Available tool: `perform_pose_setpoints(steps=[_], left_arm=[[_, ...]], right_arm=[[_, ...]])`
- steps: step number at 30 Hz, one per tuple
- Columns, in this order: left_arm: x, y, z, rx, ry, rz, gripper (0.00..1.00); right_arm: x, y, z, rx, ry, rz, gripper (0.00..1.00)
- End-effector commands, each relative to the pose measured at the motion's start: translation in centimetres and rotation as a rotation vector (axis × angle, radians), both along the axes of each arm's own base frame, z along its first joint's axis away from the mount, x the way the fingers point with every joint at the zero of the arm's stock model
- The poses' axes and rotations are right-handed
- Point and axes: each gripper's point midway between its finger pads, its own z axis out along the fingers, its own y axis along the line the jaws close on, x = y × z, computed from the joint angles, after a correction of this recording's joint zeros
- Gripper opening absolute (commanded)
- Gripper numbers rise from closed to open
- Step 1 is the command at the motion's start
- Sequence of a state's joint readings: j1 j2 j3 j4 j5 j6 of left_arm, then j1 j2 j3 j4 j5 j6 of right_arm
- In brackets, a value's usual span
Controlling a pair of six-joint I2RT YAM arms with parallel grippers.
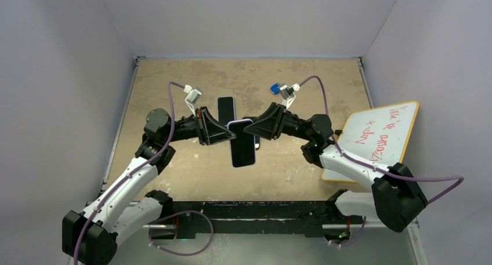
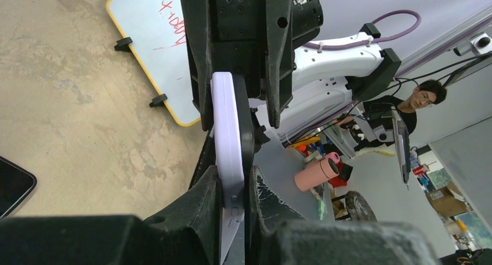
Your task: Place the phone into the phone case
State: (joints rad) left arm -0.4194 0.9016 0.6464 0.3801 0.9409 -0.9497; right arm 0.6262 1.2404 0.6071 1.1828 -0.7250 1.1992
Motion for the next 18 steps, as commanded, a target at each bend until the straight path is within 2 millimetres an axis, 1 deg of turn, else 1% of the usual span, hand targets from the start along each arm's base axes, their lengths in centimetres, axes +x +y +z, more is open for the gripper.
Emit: perform_pose_setpoints(steps=[1, 3, 4, 5, 8, 9, 11, 12, 14, 17, 18], left_arm=[[-0.2, 0.0, 0.1, 0.007, -0.075, -0.022, 0.0], [-0.1, -0.1, -0.3, 0.022, -0.075, -0.024, 0.0], [-0.1, -0.1, -0.5, 0.026, -0.071, -0.024, 0.0], [-0.1, -0.1, -0.6, 0.029, -0.069, -0.025, 0.0], [0.1, -0.1, -0.9, 0.045, -0.066, -0.019, 0.0], [0.1, -0.1, -0.9, 0.05, -0.064, -0.018, 0.0], [0.2, -0.1, -0.9, 0.051, -0.061, -0.018, 0.0], [0.2, -0.1, -0.8, 0.049, -0.059, -0.014, 0.06], [0.1, 0.0, -0.4, 0.043, -0.06, -0.005, 0.21], [0.1, 0.2, 0.2, 0.03, -0.072, 0.016, 0.36], [0.1, 0.2, 0.5, 0.026, -0.077, 0.022, 0.38]], right_arm=[[0.0, -0.1, 2.9, 0.042, -0.104, -0.013, 0.45], [0.1, -0.1, 3.1, 0.044, -0.107, -0.017, 0.45], [0.1, 0.0, 3.1, 0.04, -0.111, -0.016, 0.43], [0.1, 0.0, 3.1, 0.038, -0.114, -0.016, 0.35], [0.1, -0.2, 3.1, 0.036, -0.126, -0.03, 0.04], [0.2, -0.2, 3.0, 0.033, -0.131, -0.039, 0.0], [0.3, -0.3, 2.6, 0.022, -0.138, -0.052, 0.0], [0.2, -0.3, 2.5, 0.019, -0.142, -0.051, 0.0], [0.0, -0.4, 2.3, 0.014, -0.15, -0.046, 0.0], [-0.3, -0.3, 2.0, 0.008, -0.158, -0.031, 0.0], [-0.4, -0.3, 1.9, 0.006, -0.158, -0.024, 0.0]])
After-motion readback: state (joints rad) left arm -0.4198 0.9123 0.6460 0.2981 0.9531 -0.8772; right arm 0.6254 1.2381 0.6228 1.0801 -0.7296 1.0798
